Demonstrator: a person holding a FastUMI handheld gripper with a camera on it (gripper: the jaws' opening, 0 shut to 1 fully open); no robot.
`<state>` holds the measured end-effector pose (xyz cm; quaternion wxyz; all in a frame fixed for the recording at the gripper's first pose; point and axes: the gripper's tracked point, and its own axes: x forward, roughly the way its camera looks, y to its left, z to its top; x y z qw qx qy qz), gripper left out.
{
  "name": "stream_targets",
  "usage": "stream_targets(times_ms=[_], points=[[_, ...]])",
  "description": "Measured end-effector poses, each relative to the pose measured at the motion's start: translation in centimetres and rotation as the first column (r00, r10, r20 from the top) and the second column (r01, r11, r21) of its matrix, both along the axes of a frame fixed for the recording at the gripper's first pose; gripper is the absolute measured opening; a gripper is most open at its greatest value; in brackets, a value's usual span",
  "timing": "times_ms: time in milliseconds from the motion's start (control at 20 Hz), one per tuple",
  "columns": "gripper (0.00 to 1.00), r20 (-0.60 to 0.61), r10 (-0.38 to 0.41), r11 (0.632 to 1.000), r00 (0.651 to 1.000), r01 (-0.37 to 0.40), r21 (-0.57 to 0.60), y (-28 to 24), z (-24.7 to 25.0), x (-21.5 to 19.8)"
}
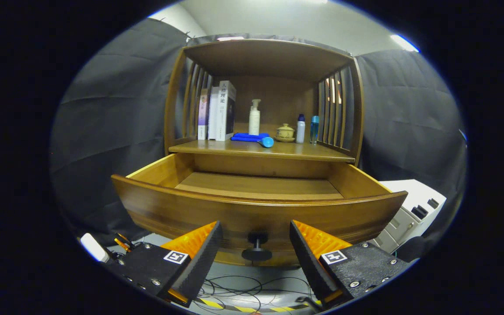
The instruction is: Pull open the drawer, take out the items inside it, and place them on the countertop above the cabinet.
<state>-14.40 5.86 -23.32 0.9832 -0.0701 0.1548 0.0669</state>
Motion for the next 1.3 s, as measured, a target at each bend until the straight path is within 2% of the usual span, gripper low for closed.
stream_targets(times_ms=[150, 400, 600, 700, 1300], points=[[0.95, -0.021, -0.039, 0.999, 0.999, 0.039, -0.003, -0.6, -0.9, 0.6], [0.95, -0.011, -0.014, 1.000, 1.000, 0.014, 0.015, -1.0, -1.3, 1.6], [0.95, -0.036, -0.009, 0.995, 0.999, 0.012, 0.097, -1.4, -1.9, 3.1], [0.95, -0.024, -0.005, 0.997, 1.000, 0.007, 0.074, -1.2, -1.9, 3.7], [0.95, 0.027, -0.003, 1.000, 1.000, 0.003, 0.020, 0.3, -2.1, 13.5]])
